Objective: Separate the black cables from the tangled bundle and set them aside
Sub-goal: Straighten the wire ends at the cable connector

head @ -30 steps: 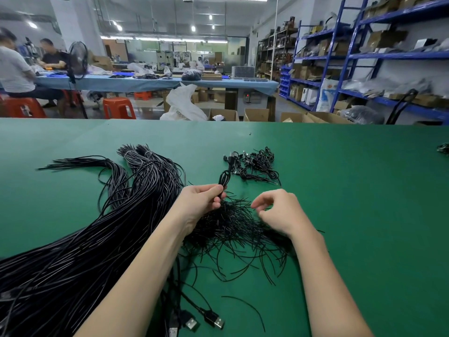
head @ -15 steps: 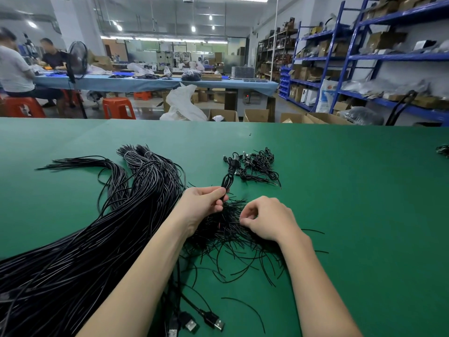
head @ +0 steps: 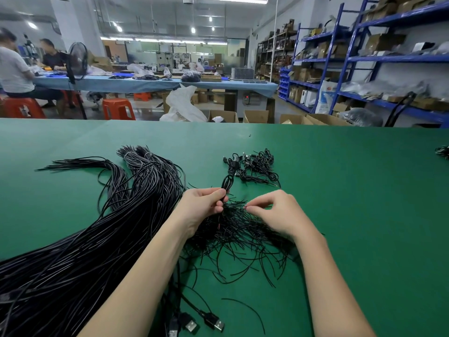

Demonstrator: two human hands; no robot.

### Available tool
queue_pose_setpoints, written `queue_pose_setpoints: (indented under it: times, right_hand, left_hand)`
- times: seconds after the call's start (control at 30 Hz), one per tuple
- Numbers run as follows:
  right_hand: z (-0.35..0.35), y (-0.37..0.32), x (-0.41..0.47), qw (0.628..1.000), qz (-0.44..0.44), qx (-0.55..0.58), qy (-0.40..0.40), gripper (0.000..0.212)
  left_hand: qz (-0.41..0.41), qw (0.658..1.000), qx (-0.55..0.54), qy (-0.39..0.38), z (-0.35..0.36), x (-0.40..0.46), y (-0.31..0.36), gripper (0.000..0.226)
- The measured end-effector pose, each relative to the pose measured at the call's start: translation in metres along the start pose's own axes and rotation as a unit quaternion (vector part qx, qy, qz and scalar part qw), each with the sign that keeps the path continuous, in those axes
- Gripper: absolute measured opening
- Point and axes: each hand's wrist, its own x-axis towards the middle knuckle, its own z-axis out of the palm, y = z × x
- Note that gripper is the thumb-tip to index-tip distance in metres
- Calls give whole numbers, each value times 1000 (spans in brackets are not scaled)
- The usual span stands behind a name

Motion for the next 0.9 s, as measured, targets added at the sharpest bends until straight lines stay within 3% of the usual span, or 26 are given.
queue_pose_setpoints:
  times: [0.1,0.23,0.33,0.47,0.63,0.77,0.9]
  right_hand:
    - [-2,-8,-3,974,-16,223,-27,11]
    - [10,-24,-2,940,-33,338,-31,12]
    - [18,-26,2,926,38,377,1,12]
    - [20,-15,3,871,141,469,-47,31]
    - [20,-13,5,819,162,542,-97,23]
    - [23,-10,4,809,182,550,-98,7]
    - [28,-7,6,815,152,557,-42,11]
  left_hand:
    - [6,1000,12,-3,2,0,0,20]
    - [38,996,77,-19,9,-4,-2,23]
    - [61,990,126,-30,11,-7,0,26]
    - [118,969,211,-43,13,-13,2,22]
    - [219,910,349,-46,16,-19,8,21]
    - [246,868,422,-91,15,-22,11,27]
    - [209,895,379,-110,16,-21,13,29]
